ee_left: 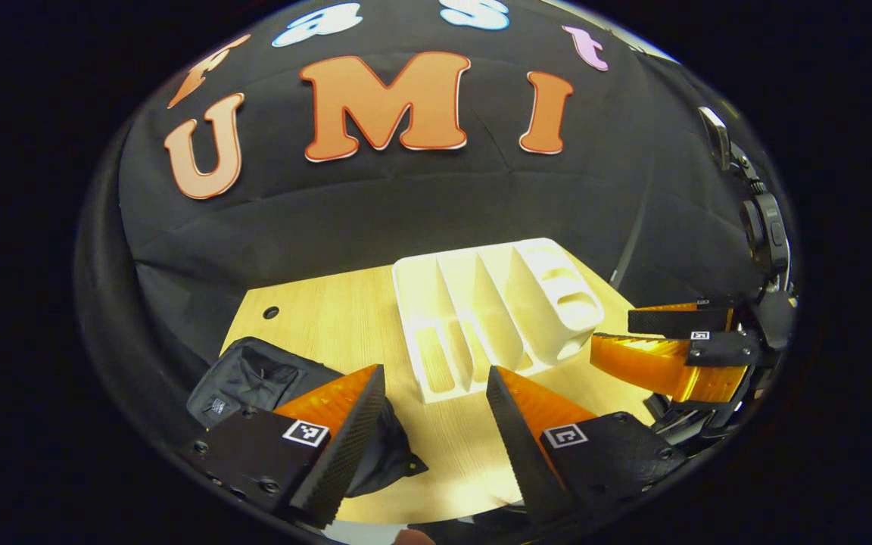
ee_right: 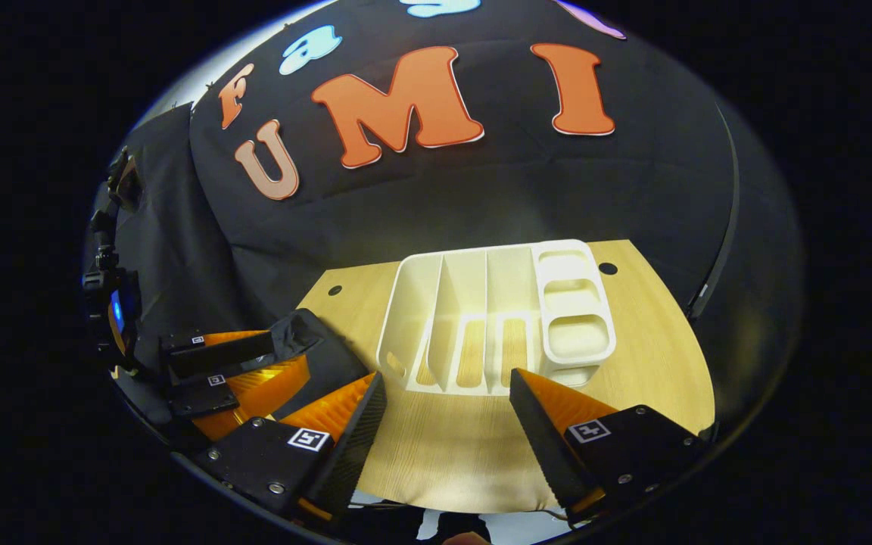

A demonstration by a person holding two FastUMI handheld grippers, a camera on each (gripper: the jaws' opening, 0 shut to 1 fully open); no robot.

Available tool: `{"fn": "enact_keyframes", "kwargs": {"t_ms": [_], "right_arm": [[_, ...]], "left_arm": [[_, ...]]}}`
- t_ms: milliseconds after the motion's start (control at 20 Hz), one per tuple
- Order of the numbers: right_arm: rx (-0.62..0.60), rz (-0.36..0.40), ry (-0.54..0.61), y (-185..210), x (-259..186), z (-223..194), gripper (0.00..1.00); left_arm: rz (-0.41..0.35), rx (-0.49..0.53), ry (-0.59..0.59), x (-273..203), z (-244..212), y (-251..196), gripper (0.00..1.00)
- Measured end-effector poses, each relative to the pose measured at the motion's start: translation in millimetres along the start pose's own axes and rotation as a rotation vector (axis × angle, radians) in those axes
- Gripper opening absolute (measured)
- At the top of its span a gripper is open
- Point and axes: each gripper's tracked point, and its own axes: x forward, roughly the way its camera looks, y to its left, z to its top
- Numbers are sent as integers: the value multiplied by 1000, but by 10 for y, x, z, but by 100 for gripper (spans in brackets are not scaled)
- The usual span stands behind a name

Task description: Open the schoolbag, grab two books from the bookshelf and put them into the schoolbag.

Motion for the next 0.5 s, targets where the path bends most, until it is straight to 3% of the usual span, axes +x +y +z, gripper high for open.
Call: {"fn": "enact_keyframes", "kwargs": {"t_ms": [500], "right_arm": [[-59,-45,-232,38,-218,475,98]], "left_arm": [[103,-67,-267,-323,443,167,92]]}}
